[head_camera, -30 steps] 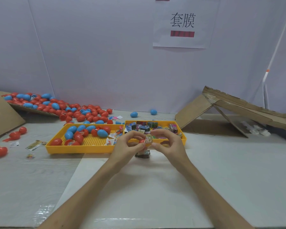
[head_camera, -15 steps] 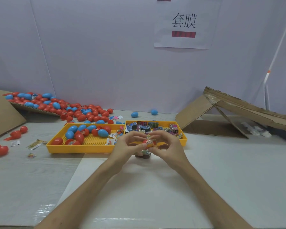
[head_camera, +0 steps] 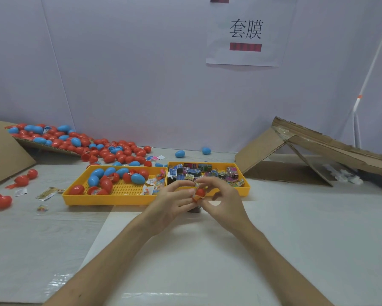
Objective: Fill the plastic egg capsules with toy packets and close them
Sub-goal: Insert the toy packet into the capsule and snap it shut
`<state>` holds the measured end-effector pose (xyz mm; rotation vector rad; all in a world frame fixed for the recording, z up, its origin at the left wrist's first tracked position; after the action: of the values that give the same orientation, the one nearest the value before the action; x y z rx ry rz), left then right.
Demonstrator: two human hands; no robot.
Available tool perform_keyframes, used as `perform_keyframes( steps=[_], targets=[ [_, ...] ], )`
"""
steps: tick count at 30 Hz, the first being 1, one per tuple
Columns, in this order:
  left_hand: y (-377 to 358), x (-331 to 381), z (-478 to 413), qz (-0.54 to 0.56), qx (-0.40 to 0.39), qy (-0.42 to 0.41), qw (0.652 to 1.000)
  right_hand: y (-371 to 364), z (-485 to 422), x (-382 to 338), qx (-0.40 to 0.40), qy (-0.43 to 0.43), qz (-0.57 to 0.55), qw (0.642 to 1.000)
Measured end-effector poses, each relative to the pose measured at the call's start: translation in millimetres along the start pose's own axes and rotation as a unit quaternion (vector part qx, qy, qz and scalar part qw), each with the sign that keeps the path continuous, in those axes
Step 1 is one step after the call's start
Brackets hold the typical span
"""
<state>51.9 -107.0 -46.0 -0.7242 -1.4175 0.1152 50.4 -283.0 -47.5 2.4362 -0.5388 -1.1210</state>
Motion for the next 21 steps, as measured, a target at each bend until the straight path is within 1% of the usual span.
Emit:
perform_keyframes(
  steps=[3,5,9,11,14,19,21],
  targets=[
    [-1.8,-1.4,1.5,-0.009,0.010,0.015,1.000,-2.8,2.6,-2.4,-0.007,0.022,0.023,0.999],
    [-1.7,-0.5,1.8,0.000,0.018,0.026,1.000,-4.8,2.7,-2.7,-0.012,0.019,0.020,1.000],
    [-1.9,3.1,3.5,0.001,0.011,0.058,0.998,-3.4,0.3,-2.1,-0.019,-0.016,-0.017,1.000],
    [-2.7,4.7,4.9,0.003,0.007,0.058,0.998,-3.1,0.1,-1.6,-0.019,-0.032,-0.033,0.999],
    [-3.1,6.3,6.8,0.049,-0.012,0.051,0.997,-3.8,-1.2,1.7,-0.018,-0.062,-0.068,0.996],
    [-2.2,7.0,8.1,0.105,-0.040,0.053,0.992,-1.6,-3.3,1.2,-0.037,-0.096,-0.166,0.981],
    [-2.0,6.9,8.1,0.112,-0.046,0.051,0.991,-1.5,-3.4,0.8,-0.040,-0.101,-0.171,0.979]
  ],
)
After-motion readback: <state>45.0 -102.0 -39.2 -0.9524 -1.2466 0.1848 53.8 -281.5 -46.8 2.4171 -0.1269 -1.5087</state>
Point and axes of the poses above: each hand's wrist, its own z-axis away from the middle knuckle, its own y-axis out of the back of the hand, x = y × z, the point moved 1 cm from there along -z, towards the middle knuckle, and after that the axes turned 7 degrees about z, right-handed, at the moved point
